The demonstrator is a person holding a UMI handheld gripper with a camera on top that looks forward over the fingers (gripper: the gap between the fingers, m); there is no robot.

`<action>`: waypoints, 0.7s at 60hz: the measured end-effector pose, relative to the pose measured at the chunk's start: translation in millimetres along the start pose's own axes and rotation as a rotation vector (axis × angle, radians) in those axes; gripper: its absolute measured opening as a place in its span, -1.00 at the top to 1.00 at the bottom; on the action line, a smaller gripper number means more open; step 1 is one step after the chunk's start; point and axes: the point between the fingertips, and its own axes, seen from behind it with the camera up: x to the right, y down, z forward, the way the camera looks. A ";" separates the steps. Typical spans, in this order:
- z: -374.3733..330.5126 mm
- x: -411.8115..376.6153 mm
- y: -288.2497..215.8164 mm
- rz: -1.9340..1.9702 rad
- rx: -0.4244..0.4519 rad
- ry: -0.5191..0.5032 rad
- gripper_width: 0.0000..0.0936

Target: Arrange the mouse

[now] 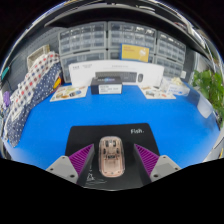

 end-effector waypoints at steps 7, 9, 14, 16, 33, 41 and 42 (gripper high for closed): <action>-40.8 -3.5 -32.0 -0.020 0.075 -0.002 -0.67; -55.7 -5.8 -39.7 -0.024 0.096 -0.005 -0.67; -96.1 -13.6 -54.2 -0.014 0.135 -0.017 -0.66; -113.5 -18.1 -57.2 -0.007 0.152 -0.029 -0.66; -232.3 -33.1 -59.2 0.008 0.207 -0.063 -0.70; -262.6 -26.2 -52.8 0.010 0.221 -0.061 -0.70; -265.3 -24.3 -51.6 0.010 0.221 -0.058 -0.70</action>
